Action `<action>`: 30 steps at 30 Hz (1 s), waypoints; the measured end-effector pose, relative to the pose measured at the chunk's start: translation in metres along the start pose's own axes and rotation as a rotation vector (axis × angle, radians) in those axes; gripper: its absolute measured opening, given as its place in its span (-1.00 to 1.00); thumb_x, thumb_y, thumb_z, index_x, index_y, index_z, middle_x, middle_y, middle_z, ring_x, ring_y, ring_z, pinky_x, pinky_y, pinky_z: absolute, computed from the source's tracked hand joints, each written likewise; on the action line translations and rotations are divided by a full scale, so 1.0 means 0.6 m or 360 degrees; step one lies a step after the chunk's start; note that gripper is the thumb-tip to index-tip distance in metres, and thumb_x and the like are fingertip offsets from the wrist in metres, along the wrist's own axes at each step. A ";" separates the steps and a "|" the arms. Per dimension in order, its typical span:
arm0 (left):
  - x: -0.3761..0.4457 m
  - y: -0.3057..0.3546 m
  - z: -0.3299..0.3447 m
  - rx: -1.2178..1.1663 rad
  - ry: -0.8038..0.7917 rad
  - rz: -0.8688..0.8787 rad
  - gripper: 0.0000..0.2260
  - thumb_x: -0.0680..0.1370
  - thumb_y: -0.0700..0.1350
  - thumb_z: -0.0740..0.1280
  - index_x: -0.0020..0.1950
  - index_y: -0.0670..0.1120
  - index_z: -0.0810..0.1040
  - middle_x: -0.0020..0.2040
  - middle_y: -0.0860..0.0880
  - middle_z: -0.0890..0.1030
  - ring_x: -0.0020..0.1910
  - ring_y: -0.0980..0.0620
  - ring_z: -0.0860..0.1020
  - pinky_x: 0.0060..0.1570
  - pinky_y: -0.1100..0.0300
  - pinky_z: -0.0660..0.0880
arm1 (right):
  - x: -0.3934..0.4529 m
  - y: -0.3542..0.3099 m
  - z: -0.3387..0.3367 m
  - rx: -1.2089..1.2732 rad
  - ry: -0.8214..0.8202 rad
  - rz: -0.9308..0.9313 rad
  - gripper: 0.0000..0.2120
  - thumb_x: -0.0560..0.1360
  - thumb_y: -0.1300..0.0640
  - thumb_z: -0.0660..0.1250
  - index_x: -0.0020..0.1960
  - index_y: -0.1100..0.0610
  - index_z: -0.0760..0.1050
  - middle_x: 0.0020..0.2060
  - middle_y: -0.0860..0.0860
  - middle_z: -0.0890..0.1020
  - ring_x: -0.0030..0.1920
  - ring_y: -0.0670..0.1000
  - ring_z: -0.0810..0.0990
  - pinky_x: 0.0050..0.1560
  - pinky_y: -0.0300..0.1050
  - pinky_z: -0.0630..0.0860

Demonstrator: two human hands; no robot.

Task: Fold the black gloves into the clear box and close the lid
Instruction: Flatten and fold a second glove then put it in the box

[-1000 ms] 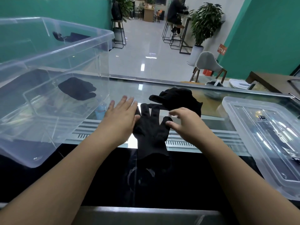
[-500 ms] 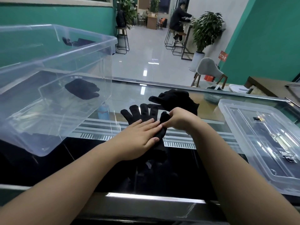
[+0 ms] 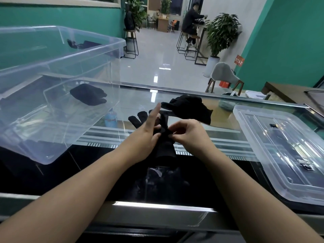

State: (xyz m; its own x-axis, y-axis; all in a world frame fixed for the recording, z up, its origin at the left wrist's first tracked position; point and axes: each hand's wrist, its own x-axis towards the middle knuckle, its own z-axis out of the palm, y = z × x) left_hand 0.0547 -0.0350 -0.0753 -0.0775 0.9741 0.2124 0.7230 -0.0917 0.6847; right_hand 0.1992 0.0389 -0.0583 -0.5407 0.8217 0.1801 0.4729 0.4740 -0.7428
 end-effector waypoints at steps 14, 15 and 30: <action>-0.023 -0.052 -0.064 0.0949 -0.0465 0.0581 -0.43 0.47 -0.15 0.13 0.50 -0.05 0.17 0.52 0.06 0.19 0.48 0.21 0.05 0.46 0.25 -0.11 | -0.015 0.022 -0.030 -0.0892 -0.0480 -0.0667 -0.63 0.48 0.15 0.32 0.28 0.02 0.50 0.25 -0.08 0.55 0.26 -0.06 0.44 0.29 -0.20 0.36; -0.028 -0.052 -0.068 0.0936 -0.0587 0.0490 -0.39 0.46 -0.01 0.05 0.52 0.00 0.05 0.54 0.10 0.05 0.48 0.27 -0.07 0.45 0.32 -0.17 | -0.020 0.021 -0.031 -0.0874 -0.0502 -0.0666 -0.61 0.47 0.13 0.33 0.30 0.00 0.47 0.26 -0.09 0.53 0.28 -0.08 0.43 0.31 -0.21 0.34; -0.044 -0.007 -0.037 0.0329 0.0025 0.0148 -0.81 0.55 0.04 0.22 0.00 -0.05 0.52 -0.17 0.02 0.62 -0.15 0.01 0.58 -0.14 0.16 0.46 | -0.027 0.005 -0.014 -0.0595 -0.0302 -0.0493 -0.80 0.55 0.11 0.21 -0.02 0.19 0.56 -0.19 0.02 0.62 -0.12 0.04 0.50 -0.08 -0.08 0.44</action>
State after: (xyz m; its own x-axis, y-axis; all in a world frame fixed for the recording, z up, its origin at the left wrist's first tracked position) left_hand 0.0385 -0.0649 -0.0687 -0.0137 0.9599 0.2799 0.8527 -0.1350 0.5046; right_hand 0.2152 0.0295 -0.0582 -0.7948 0.5695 0.2095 0.4679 0.7951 -0.3860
